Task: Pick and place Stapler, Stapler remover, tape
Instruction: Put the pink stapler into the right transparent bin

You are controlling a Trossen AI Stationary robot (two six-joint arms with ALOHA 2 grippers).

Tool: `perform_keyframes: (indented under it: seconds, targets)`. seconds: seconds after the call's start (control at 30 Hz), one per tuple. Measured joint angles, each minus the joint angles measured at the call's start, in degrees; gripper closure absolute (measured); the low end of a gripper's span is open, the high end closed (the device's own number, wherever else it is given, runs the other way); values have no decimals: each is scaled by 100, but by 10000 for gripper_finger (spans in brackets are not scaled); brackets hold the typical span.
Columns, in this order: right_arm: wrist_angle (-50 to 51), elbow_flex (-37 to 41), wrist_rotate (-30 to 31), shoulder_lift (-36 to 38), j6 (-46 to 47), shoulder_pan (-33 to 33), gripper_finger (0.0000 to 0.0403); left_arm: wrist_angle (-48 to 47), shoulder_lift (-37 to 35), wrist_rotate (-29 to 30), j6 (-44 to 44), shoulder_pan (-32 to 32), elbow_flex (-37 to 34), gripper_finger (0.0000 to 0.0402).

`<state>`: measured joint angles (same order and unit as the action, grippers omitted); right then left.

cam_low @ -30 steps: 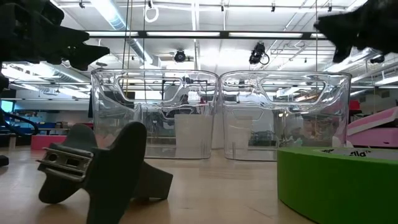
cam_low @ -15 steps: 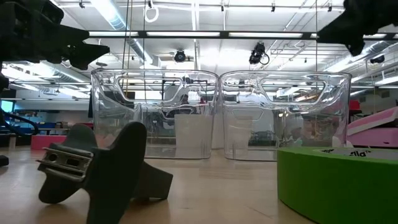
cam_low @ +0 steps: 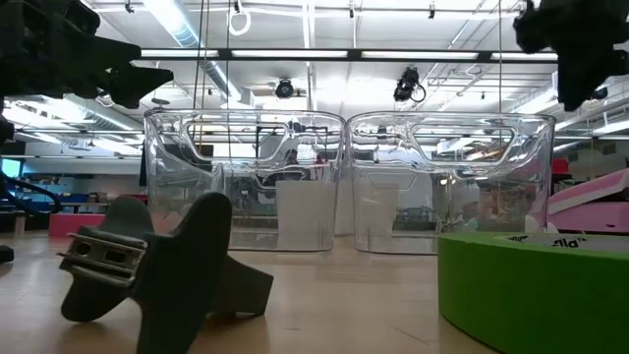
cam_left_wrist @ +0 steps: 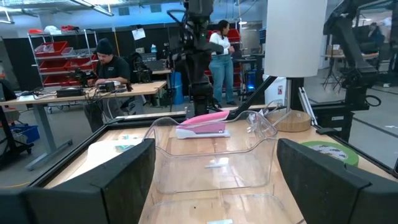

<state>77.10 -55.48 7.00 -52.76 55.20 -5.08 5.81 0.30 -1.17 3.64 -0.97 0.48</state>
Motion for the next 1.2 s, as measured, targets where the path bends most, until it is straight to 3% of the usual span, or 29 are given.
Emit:
perform_keyframes:
  seconds: [0.27, 0.5, 1.2]
  targets:
    - [-181, 269, -294, -676, 521, 2, 163, -1, 0, 0, -4, 0, -1, 62]
    - [-345, 561, -561, -954, 912, 2, 118, -1, 0, 0, -7, -1, -1, 62]
    - [-2252, 1981, -808, -966, 1171, 2, 105, -3, 1, 0, -9, -1, 0, 62]
